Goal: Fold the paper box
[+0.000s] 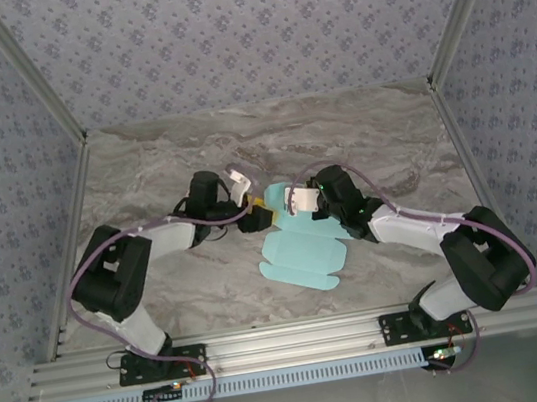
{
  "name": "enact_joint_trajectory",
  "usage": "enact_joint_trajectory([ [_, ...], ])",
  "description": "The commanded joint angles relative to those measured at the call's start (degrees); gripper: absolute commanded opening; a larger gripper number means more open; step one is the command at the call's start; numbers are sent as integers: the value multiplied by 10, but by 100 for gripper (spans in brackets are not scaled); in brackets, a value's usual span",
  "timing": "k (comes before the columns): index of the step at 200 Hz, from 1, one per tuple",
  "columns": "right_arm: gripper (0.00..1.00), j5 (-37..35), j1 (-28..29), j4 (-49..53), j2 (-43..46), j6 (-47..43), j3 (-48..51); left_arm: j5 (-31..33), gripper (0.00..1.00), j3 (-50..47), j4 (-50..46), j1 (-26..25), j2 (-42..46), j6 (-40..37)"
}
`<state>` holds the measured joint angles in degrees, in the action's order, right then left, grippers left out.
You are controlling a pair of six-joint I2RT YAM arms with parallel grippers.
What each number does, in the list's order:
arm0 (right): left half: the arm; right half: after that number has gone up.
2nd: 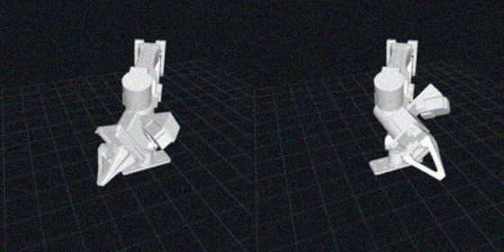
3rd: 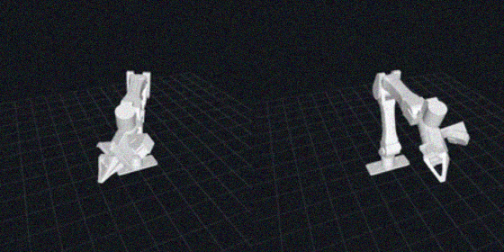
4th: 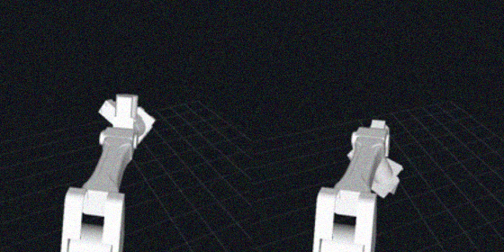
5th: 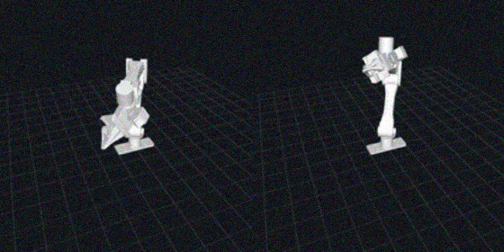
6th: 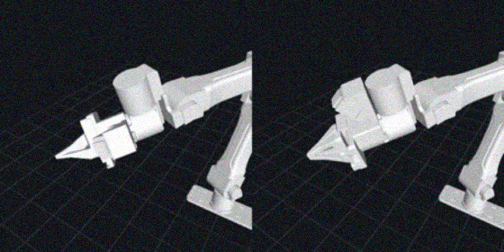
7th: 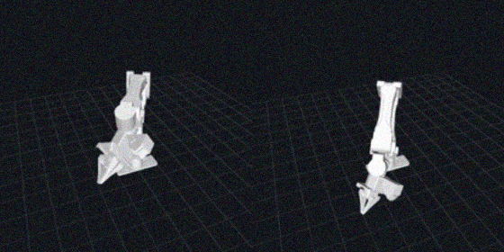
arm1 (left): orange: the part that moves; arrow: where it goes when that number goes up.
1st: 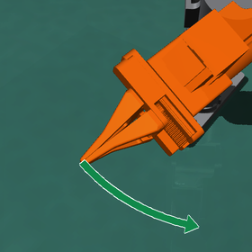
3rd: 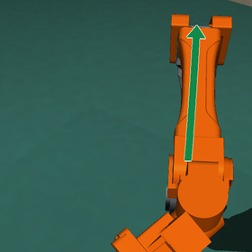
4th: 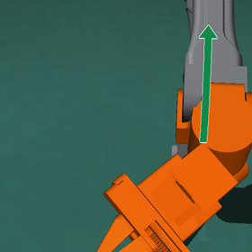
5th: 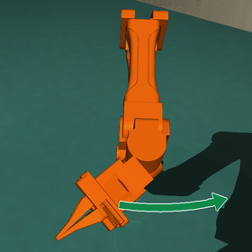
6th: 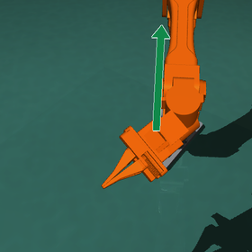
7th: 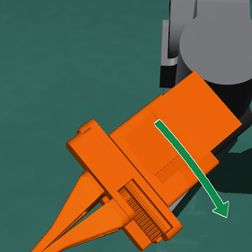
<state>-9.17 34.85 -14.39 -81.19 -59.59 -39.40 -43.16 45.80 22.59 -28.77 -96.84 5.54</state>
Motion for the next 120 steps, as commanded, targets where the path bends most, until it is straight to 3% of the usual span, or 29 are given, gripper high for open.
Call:
enact_joint_trajectory([
  [1,0,6,-3,9,5,1,-1,21,66,-25,51,18,36,25],
  [40,0,6,-3,9,6,4,-2,78,63,-63,120,63,34,102],
  [62,0,5,-3,10,6,3,-2,72,60,-60,153,89,-3,157],
  [120,0,6,-4,14,5,6,-5,34,58,20,50,45,-74,84],
])
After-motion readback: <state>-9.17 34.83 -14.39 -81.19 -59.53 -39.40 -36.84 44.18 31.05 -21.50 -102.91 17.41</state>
